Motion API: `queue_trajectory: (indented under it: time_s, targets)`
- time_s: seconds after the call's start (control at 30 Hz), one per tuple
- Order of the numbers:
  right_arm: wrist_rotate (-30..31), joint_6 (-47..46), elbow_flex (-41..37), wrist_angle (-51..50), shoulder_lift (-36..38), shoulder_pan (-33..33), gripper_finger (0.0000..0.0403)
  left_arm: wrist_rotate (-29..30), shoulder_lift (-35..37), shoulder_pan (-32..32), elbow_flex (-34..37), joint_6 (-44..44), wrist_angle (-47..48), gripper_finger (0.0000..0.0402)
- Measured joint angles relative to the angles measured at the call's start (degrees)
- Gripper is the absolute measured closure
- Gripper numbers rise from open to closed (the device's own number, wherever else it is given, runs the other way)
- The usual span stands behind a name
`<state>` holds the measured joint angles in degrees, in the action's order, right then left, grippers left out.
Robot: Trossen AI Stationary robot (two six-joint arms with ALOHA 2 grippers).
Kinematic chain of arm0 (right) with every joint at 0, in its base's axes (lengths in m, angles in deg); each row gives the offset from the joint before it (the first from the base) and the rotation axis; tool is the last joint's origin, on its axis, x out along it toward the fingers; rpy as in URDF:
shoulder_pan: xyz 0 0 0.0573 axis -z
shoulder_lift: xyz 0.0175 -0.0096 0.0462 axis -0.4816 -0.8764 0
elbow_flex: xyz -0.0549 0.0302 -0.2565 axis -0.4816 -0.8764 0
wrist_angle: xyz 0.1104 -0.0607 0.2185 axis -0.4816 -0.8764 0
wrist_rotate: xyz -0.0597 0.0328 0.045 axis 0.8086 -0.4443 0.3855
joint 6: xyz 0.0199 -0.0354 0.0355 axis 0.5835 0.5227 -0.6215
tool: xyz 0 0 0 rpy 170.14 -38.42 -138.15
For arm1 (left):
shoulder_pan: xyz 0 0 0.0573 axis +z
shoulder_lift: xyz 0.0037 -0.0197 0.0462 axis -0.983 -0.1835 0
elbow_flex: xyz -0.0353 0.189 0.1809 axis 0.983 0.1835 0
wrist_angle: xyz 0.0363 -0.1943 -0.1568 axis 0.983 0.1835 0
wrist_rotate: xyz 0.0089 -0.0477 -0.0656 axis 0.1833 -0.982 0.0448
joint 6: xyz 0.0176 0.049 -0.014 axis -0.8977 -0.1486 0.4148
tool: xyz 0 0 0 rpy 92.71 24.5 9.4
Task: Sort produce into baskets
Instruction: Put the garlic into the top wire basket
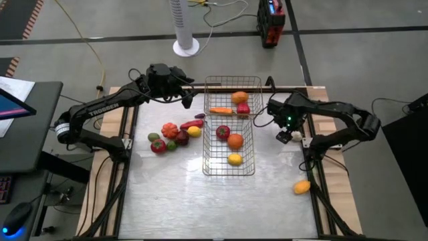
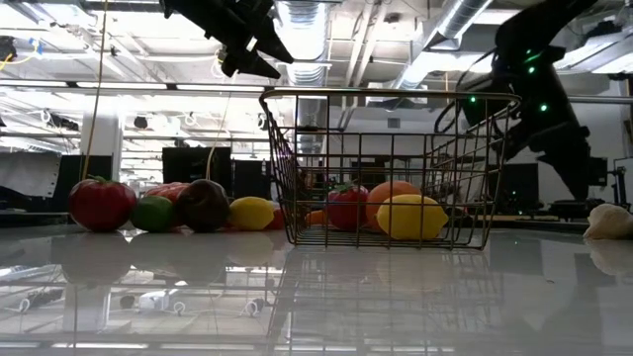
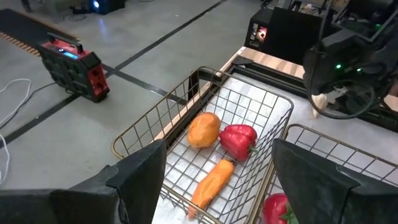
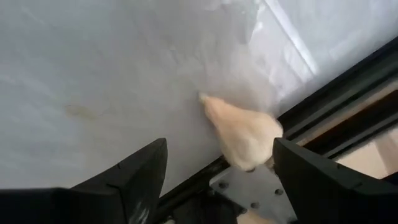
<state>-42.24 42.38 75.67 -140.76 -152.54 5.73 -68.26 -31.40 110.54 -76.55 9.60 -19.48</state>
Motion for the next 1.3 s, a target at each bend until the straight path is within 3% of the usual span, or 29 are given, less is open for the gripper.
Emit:
queue_trajectory:
  time_s: [0.83, 1.13, 1.3]
  targets:
    - [-1.56, -1.76, -1.98, -1.64, 0.06, 5.88, 0.0085, 0.12, 0.0, 0.0, 0.0, -1.92, 0.22, 0.0123]
    - [-1.58, -4.21, 4.23, -2.12, 1.47, 4.65, 0.0085, 0.13, 0.0, 0.0, 0.0, -1.73, 0.22, 0.0123]
    - [-1.35, -2.03, 1.29, -1.7, -0.71, 6.02, 0.0085, 0.15, 0.0, 0.0, 0.0, -1.86, 0.22, 0.0123]
